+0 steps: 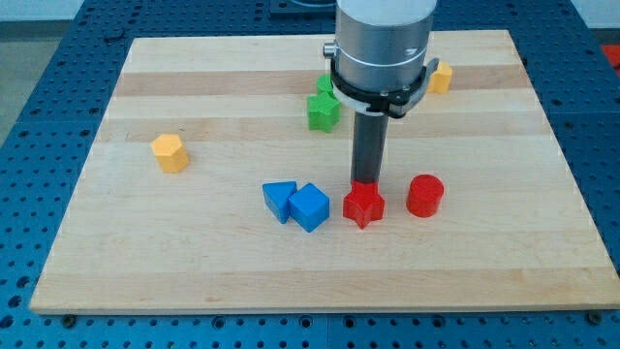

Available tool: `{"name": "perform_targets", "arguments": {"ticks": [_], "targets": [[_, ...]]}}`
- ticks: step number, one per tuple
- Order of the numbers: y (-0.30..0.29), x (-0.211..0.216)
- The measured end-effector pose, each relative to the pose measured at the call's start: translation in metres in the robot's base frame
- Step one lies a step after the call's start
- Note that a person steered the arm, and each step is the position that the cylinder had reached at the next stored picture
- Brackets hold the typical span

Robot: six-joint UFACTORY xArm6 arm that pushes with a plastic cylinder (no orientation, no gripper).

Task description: Nudge the blue triangle a bit down

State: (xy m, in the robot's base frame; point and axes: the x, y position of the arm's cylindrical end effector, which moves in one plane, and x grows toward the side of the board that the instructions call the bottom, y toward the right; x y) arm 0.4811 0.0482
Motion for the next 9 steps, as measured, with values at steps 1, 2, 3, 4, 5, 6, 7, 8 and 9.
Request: {"name": "perform_targets", "arguments": {"ticks": [1,2,3,4,5,6,7,8,9], "targets": [[0.000,-0.010],[0.014,-0.026],[0.035,-0.026],[0.021,-0.026],[-0.012,-0.024],[-0.048,-0.020],[-0.087,-0.012],[-0.113,0.001],[-0.129,0.014]]}}
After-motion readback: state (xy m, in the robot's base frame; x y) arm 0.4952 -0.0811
